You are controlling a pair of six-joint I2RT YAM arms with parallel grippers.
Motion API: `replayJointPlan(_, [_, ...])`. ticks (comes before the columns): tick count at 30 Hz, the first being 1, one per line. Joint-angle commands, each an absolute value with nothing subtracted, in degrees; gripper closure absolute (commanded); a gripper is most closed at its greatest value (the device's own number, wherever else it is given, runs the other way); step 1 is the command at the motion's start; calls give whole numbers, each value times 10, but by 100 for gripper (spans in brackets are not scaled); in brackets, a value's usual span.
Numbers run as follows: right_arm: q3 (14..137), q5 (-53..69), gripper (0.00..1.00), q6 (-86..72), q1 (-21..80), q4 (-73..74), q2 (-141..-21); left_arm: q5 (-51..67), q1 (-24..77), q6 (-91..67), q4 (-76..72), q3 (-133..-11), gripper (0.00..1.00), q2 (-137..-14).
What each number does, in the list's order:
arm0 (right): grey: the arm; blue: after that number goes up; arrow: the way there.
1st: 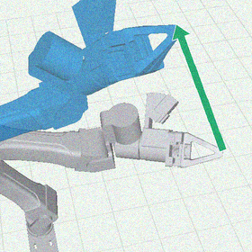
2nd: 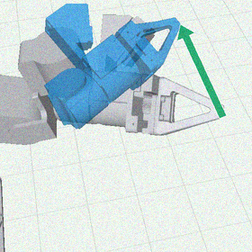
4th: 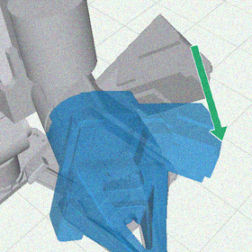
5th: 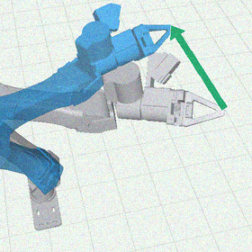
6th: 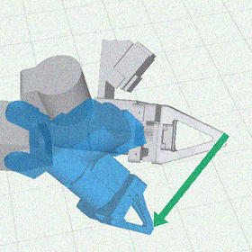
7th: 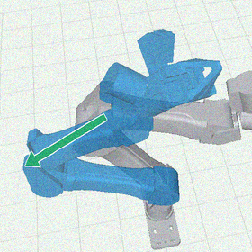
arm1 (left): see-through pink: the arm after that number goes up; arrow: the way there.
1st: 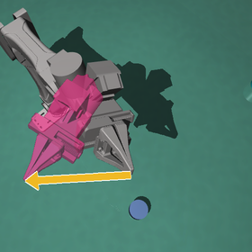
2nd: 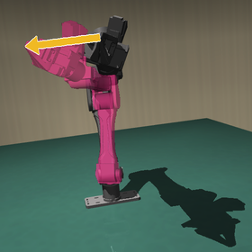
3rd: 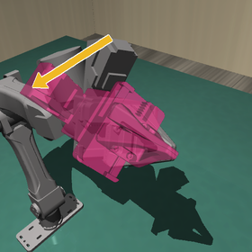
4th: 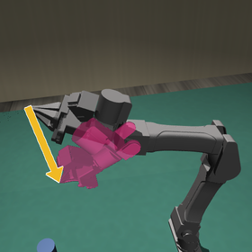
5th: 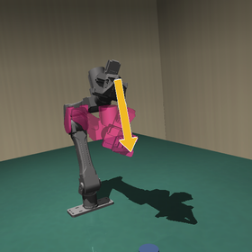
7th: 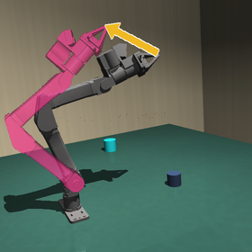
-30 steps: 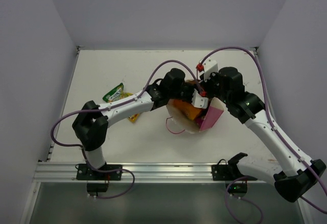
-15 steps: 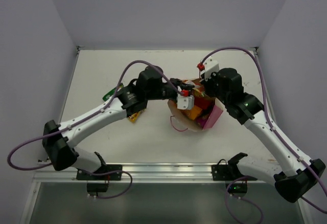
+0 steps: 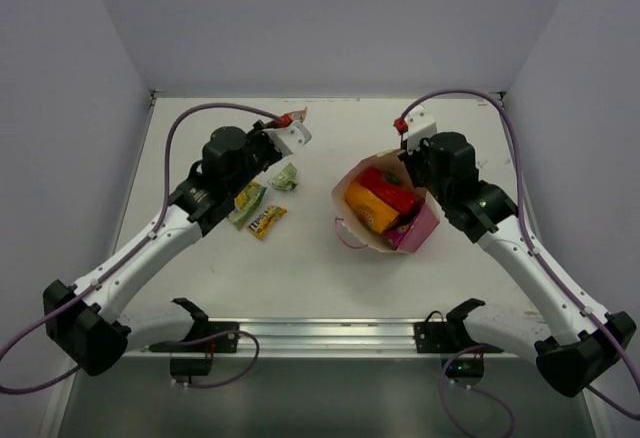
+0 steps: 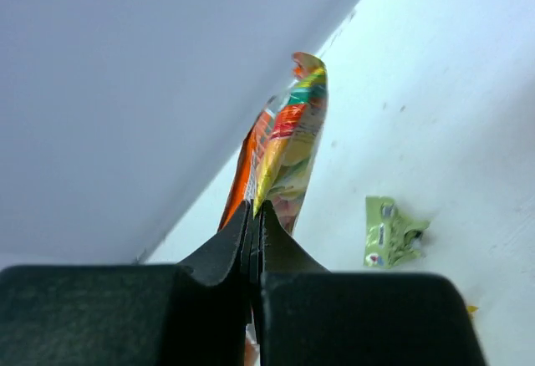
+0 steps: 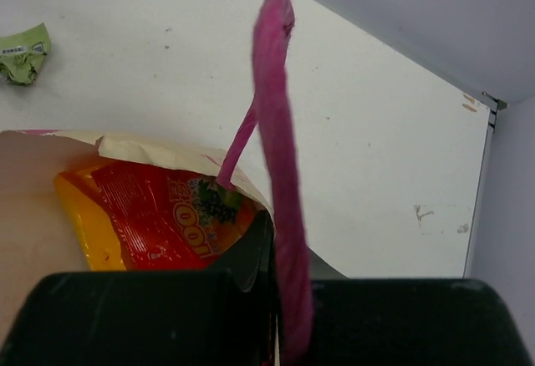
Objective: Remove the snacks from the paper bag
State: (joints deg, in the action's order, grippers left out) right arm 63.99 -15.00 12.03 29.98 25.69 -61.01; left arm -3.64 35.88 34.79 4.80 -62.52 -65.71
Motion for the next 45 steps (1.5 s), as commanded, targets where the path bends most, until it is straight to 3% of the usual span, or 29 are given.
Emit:
replayJointPlan(1, [650,-169,100,113,298,198,-590,-130,325,302,-31,-612,100,-721])
replayJointPlan(9, [644,-149,100,105,298,195,-589,-185,242,273,-111,-658,98,-945])
replayJointPlan(12, [643,-144,100,105,297,192,-588,-185,235,267,-136,-674,75,-989])
replayJointPlan(14, [645,-142,100,104,298,193,-588,-172,235,265,-125,-687,68,-991])
replayJointPlan(16, [647,-136,100,105,297,195,-586,-164,235,252,-106,-691,41,-971])
replayJointPlan(17, [647,-134,100,105,298,196,-585,-157,237,245,-99,-690,23,-957])
replayJointPlan(21, [650,-112,100,108,298,200,-584,-106,267,216,-66,-673,5,-842])
replayJointPlan(26, [661,-84,100,126,297,210,-585,-7,396,273,-26,-640,4,-734])
replayJointPlan(32, [666,-54,100,135,298,220,-580,146,490,336,28,-645,12,-688])
replayJointPlan(40, [664,-36,100,143,299,222,-578,228,515,439,100,-727,13,-804])
replayJointPlan(45, [660,-33,100,147,298,222,-574,243,520,478,115,-791,20,-887])
